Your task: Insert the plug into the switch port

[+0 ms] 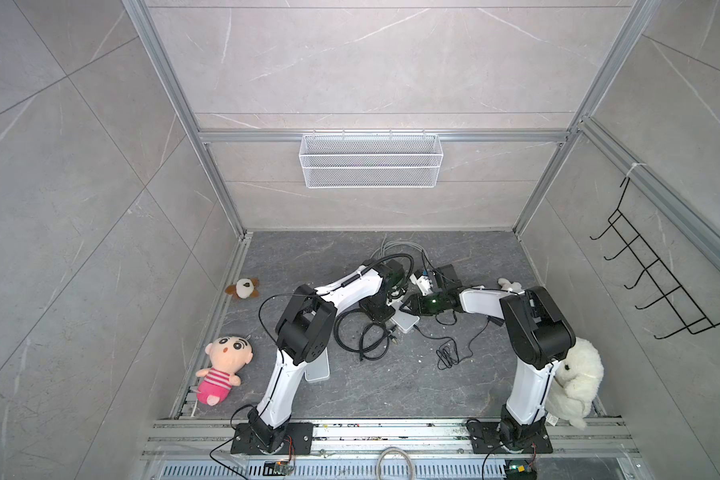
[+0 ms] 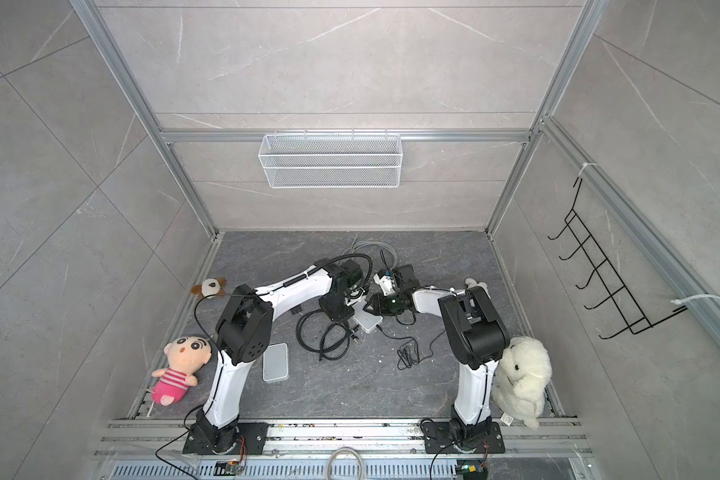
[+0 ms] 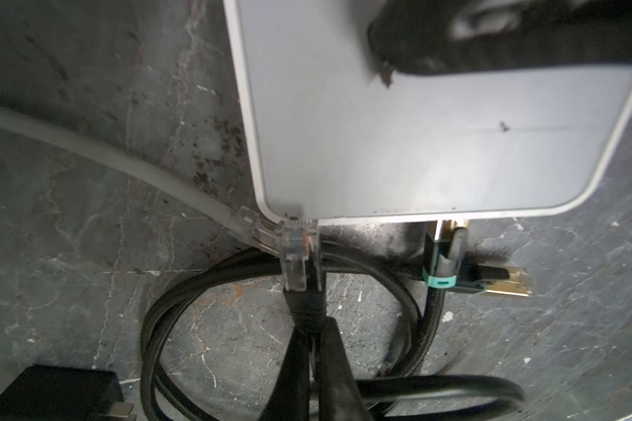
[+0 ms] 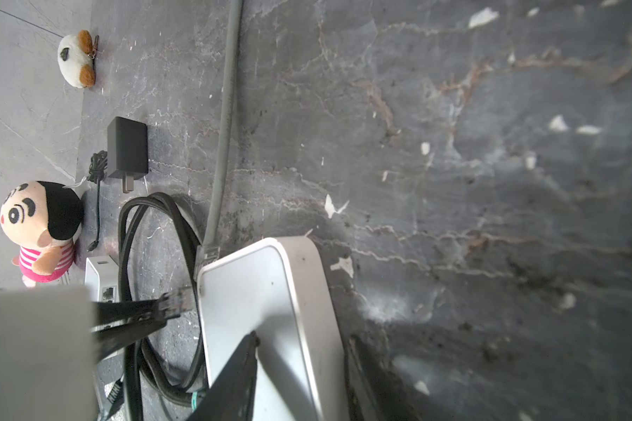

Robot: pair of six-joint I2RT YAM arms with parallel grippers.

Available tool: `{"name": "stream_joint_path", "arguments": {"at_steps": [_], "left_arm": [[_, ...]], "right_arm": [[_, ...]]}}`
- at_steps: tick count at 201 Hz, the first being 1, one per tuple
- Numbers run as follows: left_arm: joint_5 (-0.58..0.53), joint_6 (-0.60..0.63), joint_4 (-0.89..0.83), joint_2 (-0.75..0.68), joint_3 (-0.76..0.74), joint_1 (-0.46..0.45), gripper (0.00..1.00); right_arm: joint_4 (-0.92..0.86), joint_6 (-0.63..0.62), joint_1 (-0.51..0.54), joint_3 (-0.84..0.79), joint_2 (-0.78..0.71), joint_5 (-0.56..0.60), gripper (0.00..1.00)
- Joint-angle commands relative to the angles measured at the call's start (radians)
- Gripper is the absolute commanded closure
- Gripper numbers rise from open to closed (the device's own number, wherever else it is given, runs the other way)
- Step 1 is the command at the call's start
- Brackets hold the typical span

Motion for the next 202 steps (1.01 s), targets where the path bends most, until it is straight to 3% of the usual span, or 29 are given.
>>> {"name": "stream_joint_path", "arguments": {"at_steps": [1,103,202], "left_arm": [[0.004,0.035,-0.069,0.017,0.017,0.005,0.94],[0.081,0.041,-0.129,0.080,0.095,0.004,0.92],[0.088,0.034,-0.200,0.136,0.201,0.003,0.92]], "right_arm": [[-0.028,0.020,-0.001,-0.011,0.019,0.010,0.57],[-0.034,0.026,-0.010,0.008,0.035,-0.010,0.58],[0.007,0.025,-0.015,-0.007,0.028,-0.068,0.58]]}}
